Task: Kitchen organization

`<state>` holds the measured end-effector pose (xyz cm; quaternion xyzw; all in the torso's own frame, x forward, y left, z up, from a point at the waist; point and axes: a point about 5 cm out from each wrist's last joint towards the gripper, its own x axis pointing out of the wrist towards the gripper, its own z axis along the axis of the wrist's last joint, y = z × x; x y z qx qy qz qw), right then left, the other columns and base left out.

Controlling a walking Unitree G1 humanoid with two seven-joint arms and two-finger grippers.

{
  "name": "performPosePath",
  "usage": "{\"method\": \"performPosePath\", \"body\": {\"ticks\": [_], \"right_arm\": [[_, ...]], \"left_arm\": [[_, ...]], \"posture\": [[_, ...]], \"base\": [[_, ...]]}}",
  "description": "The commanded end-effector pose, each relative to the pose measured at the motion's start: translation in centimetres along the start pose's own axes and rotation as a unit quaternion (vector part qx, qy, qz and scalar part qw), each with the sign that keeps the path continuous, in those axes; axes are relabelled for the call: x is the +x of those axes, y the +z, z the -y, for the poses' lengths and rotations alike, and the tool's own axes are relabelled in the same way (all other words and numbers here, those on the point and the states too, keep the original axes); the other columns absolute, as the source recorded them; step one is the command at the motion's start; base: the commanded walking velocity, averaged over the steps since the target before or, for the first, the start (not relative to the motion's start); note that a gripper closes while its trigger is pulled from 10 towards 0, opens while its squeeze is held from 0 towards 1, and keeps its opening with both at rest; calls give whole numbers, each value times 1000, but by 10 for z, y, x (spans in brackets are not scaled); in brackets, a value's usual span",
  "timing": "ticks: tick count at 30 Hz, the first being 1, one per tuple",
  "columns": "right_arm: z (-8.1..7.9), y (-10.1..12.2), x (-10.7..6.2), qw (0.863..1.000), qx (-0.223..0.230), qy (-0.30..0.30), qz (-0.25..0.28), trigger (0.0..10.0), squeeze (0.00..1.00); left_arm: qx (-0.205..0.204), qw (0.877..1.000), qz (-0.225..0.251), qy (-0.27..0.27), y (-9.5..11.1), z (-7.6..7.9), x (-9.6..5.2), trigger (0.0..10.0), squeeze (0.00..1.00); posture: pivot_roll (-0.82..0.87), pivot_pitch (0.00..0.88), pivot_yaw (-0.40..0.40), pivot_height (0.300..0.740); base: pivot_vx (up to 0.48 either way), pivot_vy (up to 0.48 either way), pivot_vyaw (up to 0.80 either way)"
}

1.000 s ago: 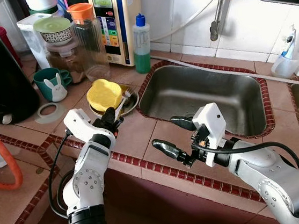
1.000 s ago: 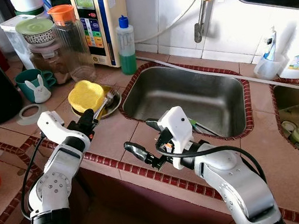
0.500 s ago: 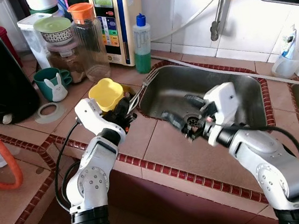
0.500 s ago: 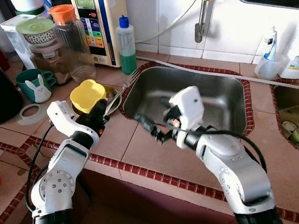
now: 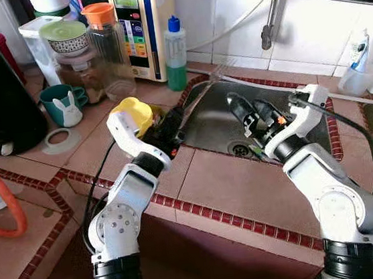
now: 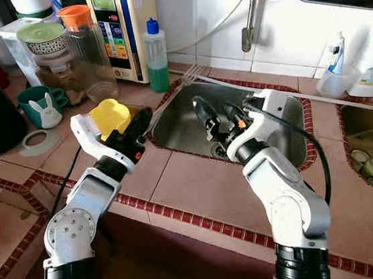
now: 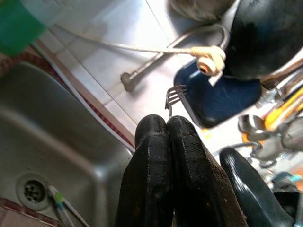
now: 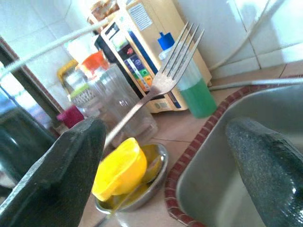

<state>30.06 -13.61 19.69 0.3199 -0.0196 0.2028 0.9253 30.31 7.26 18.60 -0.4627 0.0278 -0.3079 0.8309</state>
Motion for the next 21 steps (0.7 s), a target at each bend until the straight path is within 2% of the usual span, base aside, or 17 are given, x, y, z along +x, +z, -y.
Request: {"method": "performPosePath", "body": {"ticks": [1,8,16,17,18,19,21], "right_arm": [[-2,2,2,1000,30,6,1,10000,0],[-7,2,3,998,55,22,-3,10000,0],[-11,2,10,998,51,35,-3,9843,0],[-11,2,10,998,50,33,-3,3294,0],[-11,2,11,998,51,32,-3,1059,0],[-11,2,11,998,54,31,-1,0,0],[-10,1,11,998,56,30,0,0,0]], "left_arm": [[-11,999,-18,-42,-6,14,2,0,0],[-20,997,-49,-57,-12,16,0,0,0],[-28,993,-86,-73,-22,19,-3,0,0],[-28,993,-85,-73,-22,19,-3,0,0],[-28,993,-85,-74,-21,19,-3,0,0],[-30,993,-84,-75,-21,20,-4,0,0],[-31,993,-86,-77,-20,20,-4,0,0]], "posture": [[90,0,5,740],[89,0,5,740],[91,0,7,740],[93,0,6,740],[93,0,6,740],[94,0,6,740],[96,0,6,740]], "base": [[0,0,0],[0,0,0],[0,0,0],[0,0,0],[0,0,0],[0,0,0],[0,0,0]]}}
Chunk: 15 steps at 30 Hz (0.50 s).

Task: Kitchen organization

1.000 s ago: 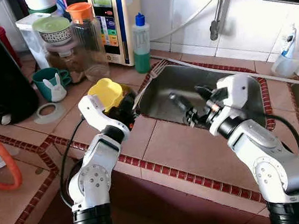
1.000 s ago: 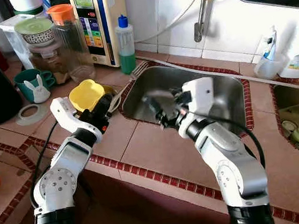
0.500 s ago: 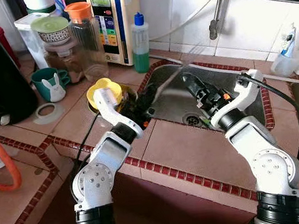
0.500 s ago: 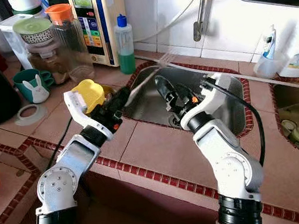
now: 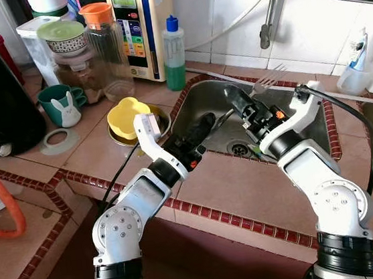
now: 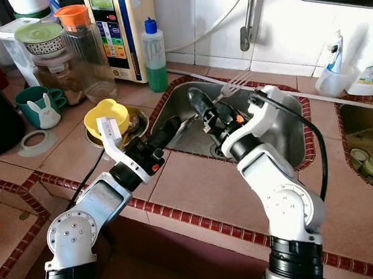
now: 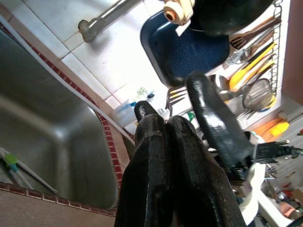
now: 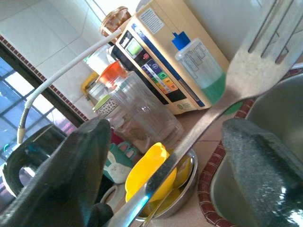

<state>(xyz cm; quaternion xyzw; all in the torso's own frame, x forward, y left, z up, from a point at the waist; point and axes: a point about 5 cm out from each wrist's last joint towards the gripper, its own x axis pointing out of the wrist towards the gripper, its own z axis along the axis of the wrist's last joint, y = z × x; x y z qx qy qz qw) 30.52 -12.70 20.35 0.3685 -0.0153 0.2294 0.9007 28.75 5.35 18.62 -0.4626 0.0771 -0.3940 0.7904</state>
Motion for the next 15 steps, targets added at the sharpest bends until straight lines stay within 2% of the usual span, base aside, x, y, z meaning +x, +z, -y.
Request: {"method": "performPosePath", "body": {"ticks": [1,15], "right_arm": [[-1,1,3,1000,3,2,2,0,0],[6,0,4,1000,14,-19,9,0,0]], "left_arm": [[2,1000,-5,-17,-1,6,-1,0,0],[0,1000,-10,-7,-2,2,-4,0,0]], "posture": [[96,0,6,740],[95,0,10,740]], "base": [[0,0,0],[0,0,0]]}}
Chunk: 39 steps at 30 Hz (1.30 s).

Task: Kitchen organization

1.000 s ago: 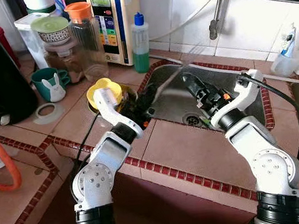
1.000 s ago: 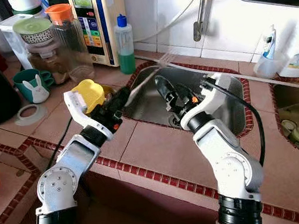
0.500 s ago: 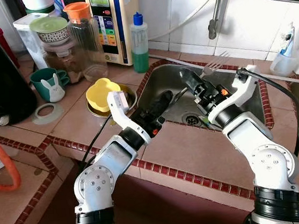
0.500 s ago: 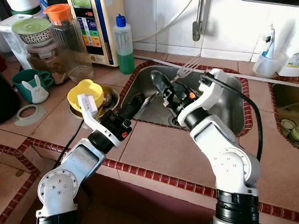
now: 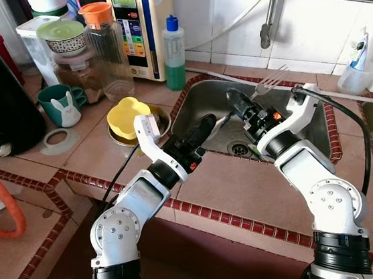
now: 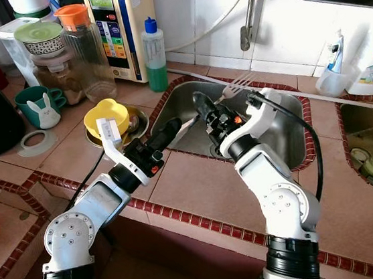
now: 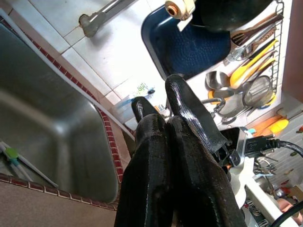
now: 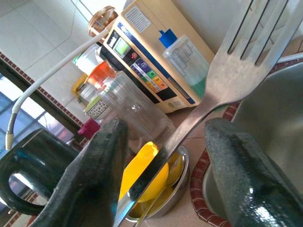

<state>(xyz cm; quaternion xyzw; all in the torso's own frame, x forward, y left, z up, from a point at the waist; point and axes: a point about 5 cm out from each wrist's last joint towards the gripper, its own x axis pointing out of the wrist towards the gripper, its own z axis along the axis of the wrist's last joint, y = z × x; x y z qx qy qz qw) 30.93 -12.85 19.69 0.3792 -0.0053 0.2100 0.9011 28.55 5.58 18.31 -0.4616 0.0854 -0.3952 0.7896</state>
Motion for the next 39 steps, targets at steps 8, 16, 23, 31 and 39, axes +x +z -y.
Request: {"method": "performPosePath", "body": {"ticks": [8,16,23,31,39], "right_arm": [[0,4,1,1000,4,1,12,0,0],[3,5,0,1000,4,-6,15,0,0],[4,6,0,1000,5,-10,19,0,0],[5,5,-1,1000,6,-15,20,0,0],[8,6,-1,999,6,-23,23,0,0]], "left_arm": [[5,1000,-10,-11,-2,4,-1,0,0],[7,1000,-14,-11,-3,3,-1,0,0],[19,1000,-23,4,-5,0,-1,10000,0],[25,999,-41,15,-10,-4,-2,10000,565],[34,998,-39,33,-10,-8,-4,10000,1000]], "posture": [[95,0,11,740],[95,0,11,740],[94,0,11,740],[93,0,11,740],[94,0,12,740]], "base": [[0,0,0],[0,0,0],[0,0,0],[0,0,0],[0,0,0]]}}
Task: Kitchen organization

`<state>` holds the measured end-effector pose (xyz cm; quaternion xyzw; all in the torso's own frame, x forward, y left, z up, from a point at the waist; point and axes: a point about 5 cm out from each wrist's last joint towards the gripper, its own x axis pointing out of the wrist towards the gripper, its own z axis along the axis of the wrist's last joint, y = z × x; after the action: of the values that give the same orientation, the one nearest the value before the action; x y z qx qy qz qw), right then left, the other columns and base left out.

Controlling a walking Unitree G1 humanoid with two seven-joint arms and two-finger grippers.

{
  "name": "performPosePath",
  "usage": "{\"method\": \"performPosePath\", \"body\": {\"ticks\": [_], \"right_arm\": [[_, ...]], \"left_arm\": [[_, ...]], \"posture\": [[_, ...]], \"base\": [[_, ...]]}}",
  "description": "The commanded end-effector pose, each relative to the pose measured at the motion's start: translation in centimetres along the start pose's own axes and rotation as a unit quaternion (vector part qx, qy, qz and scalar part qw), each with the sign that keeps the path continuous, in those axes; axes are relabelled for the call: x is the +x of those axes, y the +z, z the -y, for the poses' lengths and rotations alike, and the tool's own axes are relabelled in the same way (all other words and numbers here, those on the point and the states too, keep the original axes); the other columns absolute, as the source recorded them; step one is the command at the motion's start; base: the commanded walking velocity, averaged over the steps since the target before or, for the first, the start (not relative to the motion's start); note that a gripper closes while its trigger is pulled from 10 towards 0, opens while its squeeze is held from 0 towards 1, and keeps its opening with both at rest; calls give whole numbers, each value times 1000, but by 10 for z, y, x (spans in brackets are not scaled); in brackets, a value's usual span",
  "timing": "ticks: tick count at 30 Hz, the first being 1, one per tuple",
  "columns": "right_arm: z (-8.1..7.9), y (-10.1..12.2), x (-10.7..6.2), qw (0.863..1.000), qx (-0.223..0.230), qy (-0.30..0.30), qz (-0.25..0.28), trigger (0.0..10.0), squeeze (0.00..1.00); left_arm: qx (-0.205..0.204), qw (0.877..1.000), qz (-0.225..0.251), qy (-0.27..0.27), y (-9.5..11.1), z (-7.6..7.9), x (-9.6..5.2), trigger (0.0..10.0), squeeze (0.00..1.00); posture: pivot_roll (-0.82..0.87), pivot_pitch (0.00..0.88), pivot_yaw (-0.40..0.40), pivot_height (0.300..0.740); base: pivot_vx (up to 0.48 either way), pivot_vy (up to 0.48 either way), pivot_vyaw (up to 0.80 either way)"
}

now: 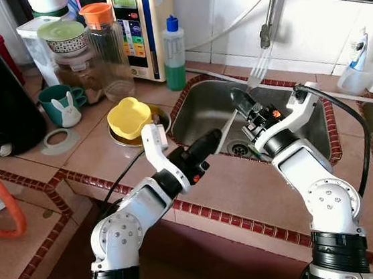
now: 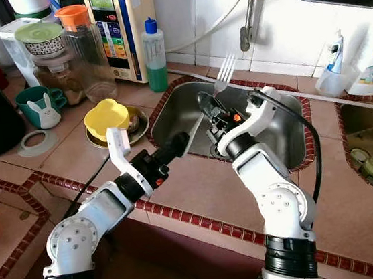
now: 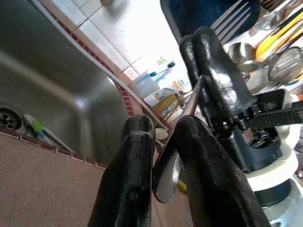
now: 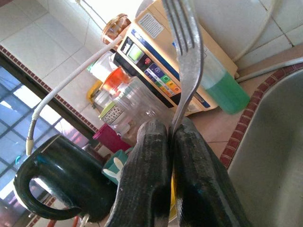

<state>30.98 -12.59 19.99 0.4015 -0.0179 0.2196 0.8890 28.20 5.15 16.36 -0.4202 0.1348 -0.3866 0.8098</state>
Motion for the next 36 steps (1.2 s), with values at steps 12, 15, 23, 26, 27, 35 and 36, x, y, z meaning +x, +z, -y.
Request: {"method": "performPosePath", "body": {"ticks": [12,15,23,26,27,35,36], "right_arm": [[16,8,-3,998,-37,-55,18,0,0],[20,10,-1,995,-63,-68,21,0,0],[44,7,17,969,-227,-92,-16,0,0],[52,6,25,944,-314,-90,-37,0,0],[55,5,27,936,-337,-90,-43,0,0],[84,7,31,817,-555,-107,-111,392,0],[90,6,29,803,-572,-114,-124,0,0]], "left_arm": [[32,999,25,29,10,-5,-2,10000,1000],[40,998,31,40,12,-8,-3,10000,1000],[143,987,31,67,15,-14,-7,10000,1000],[182,981,17,67,11,-15,-9,10000,1000],[195,979,11,66,9,-14,-10,10000,1000],[232,971,2,60,5,-13,-13,10000,1000],[235,970,2,61,5,-14,-13,10000,1000]], "posture": [[98,0,10,740],[100,0,10,740],[123,0,4,740],[133,0,2,740],[134,0,1,740],[150,6,-1,740],[154,8,0,740]], "base": [[0,0,0],[0,0,0],[0,0,0],[0,0,0],[0,0,0],[0,0,0],[0,0,0]]}}
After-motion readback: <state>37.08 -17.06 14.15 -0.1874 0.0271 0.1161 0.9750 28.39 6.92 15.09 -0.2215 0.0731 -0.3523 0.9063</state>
